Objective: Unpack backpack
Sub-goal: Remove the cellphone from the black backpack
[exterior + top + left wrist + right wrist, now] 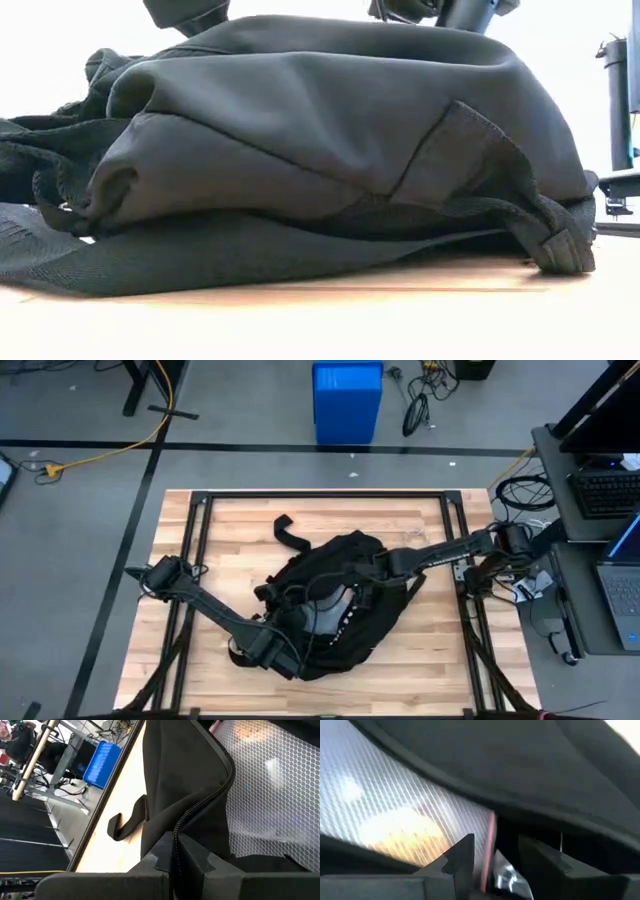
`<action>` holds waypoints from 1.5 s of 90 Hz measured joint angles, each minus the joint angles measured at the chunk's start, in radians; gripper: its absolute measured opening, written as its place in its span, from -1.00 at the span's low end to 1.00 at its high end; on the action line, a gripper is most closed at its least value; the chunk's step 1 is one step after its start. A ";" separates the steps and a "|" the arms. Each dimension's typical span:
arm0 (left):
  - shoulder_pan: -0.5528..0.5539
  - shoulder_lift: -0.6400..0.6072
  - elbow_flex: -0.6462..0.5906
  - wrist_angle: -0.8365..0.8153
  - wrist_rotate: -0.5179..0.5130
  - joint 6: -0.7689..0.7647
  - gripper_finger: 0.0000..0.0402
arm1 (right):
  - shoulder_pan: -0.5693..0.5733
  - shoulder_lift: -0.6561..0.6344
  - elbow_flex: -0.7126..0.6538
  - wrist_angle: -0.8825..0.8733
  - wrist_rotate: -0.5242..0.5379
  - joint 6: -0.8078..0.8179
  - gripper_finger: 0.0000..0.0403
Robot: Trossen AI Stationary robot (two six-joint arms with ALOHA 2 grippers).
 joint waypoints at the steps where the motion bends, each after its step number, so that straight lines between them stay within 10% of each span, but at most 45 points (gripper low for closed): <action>1: 0.000 0.000 0.000 0.000 0.000 0.000 -0.96 | -0.001 0.000 0.000 -0.009 0.000 0.002 -0.31; 72: 0.009 0.000 0.000 0.000 -0.006 0.002 -0.96 | -0.041 0.000 -0.150 0.134 0.130 -0.167 0.11; 135: 0.009 0.000 0.000 0.002 -0.005 0.003 -0.96 | -0.088 0.000 -0.203 0.232 0.295 -0.264 -0.93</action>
